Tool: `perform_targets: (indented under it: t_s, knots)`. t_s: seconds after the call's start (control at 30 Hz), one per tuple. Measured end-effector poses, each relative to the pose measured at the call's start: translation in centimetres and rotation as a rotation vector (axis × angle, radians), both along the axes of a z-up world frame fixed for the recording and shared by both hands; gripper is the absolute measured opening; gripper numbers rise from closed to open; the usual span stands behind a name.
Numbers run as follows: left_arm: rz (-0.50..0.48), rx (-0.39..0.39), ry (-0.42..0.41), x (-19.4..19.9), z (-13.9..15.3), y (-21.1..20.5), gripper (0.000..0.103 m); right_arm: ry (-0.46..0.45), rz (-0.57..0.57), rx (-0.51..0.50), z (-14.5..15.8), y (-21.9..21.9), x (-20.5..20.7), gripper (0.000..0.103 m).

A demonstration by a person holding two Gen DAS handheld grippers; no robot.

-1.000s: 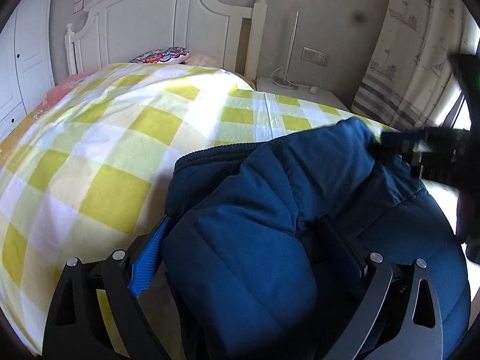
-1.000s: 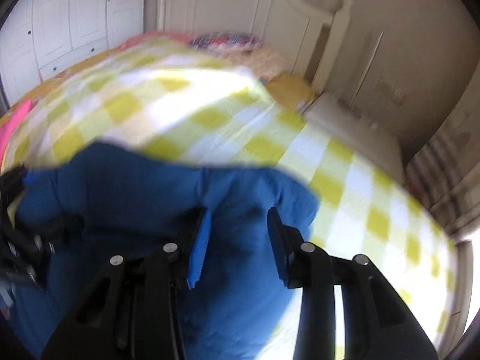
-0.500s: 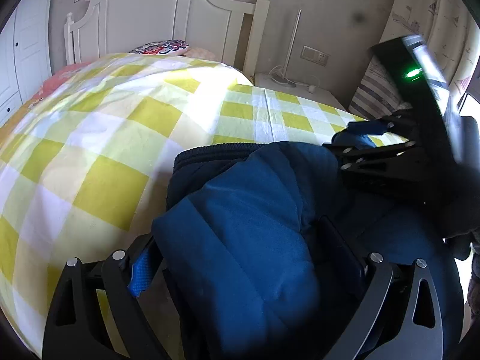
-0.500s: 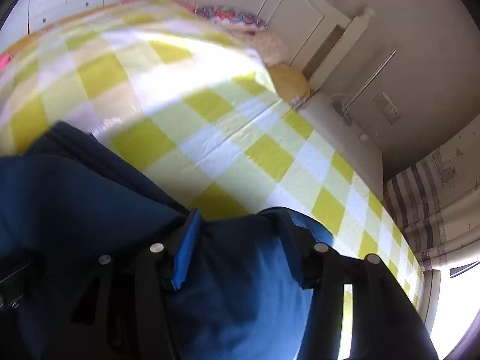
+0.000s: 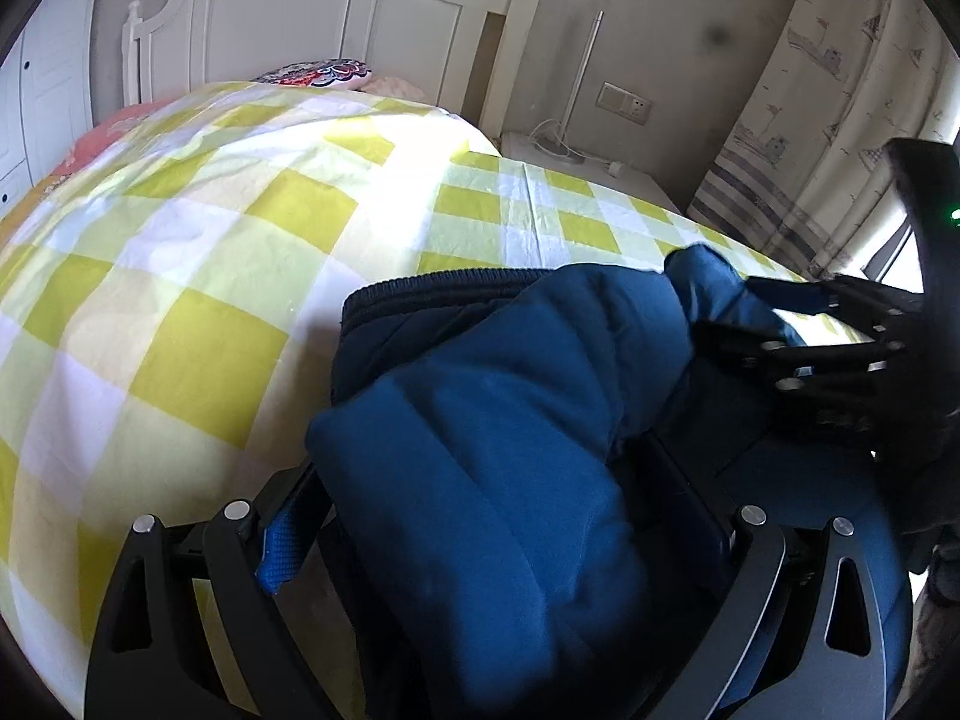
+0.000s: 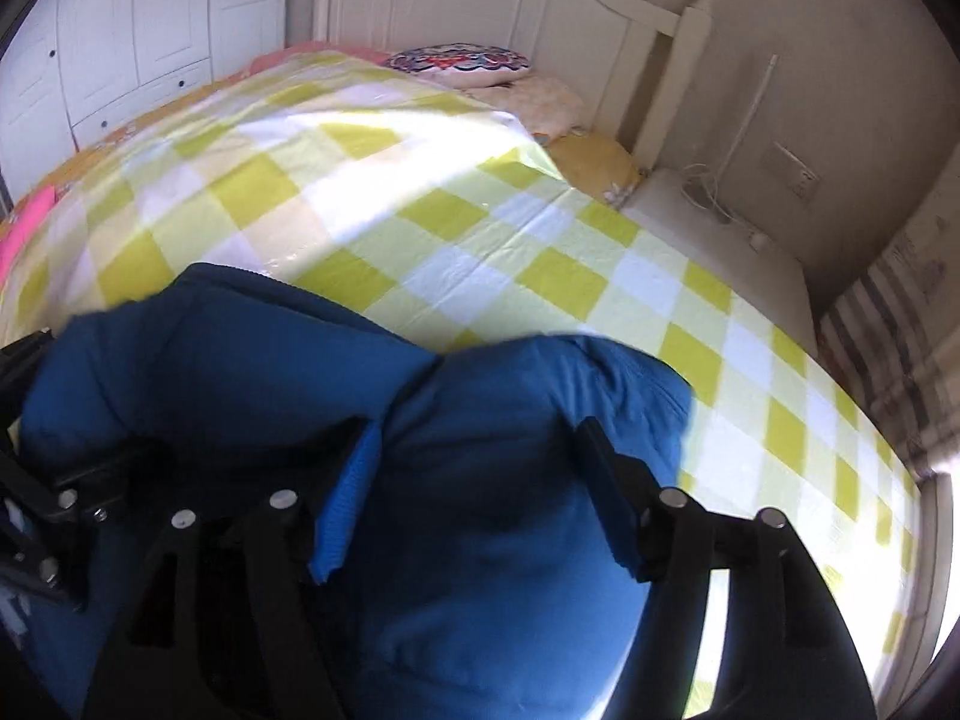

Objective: Fold large clothes

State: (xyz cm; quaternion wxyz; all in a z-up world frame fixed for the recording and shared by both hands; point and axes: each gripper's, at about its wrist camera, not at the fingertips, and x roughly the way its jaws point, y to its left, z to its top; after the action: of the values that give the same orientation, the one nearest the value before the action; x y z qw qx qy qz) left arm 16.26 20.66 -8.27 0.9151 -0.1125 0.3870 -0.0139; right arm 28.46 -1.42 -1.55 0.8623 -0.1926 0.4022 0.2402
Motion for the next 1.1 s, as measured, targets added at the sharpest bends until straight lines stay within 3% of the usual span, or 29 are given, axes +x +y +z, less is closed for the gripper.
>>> perform_targets:
  t_s: [0.07, 0.2, 0.3, 0.33, 0.43, 0.6, 0.67, 0.77, 0.9, 1.1]
  knots:
    - [0.009, -0.007, -0.017, -1.5, 0.9, 0.5, 0.098, -0.029, 0.014, 0.058, 1.9, -1.0, -2.4, 0.068]
    - [0.019, -0.003, -0.106, -6.5, 3.4, 1.2, 0.098, -0.126, 0.103, 0.164, 4.4, -3.0, -9.3, 0.085]
    - [-0.032, 0.091, -0.050, -7.1, 1.8, -0.3, 0.099, -0.067, 0.170, 0.126, 1.2, -2.2, -12.4, 0.088]
    - [-0.052, 0.088, -0.032, -6.8, 0.5, -0.6, 0.099, -0.103, 0.170, 0.126, 0.2, -2.2, -12.9, 0.088]
    - [-0.047, -0.072, -0.044, -7.0, -1.1, 1.1, 0.099, -0.075, 0.143, 0.145, 1.0, -2.8, -13.0, 0.088]
    - [-0.055, -0.182, -0.028, -8.3, -1.2, 2.5, 0.099, -0.125, 0.191, 0.159, 2.0, -3.9, -16.6, 0.088]
    - [-0.064, -0.298, -0.004, -9.1, -2.0, 3.8, 0.099, -0.108, 0.171, 0.173, 0.8, -5.0, -17.5, 0.092]
    - [-0.087, -0.433, 0.041, -9.8, -3.6, 4.8, 0.099, -0.037, 0.106, 0.308, -0.7, -7.4, -17.4, 0.098]
    - [-0.124, -0.463, 0.045, -10.6, -4.0, 4.9, 0.099, 0.065, 0.072, 0.395, -0.5, -9.9, -16.9, 0.099]
    - [-0.155, -0.543, 0.118, -9.3, -4.2, 4.3, 0.099, 0.275, -0.126, 0.670, -2.5, -15.4, -14.0, 0.100]
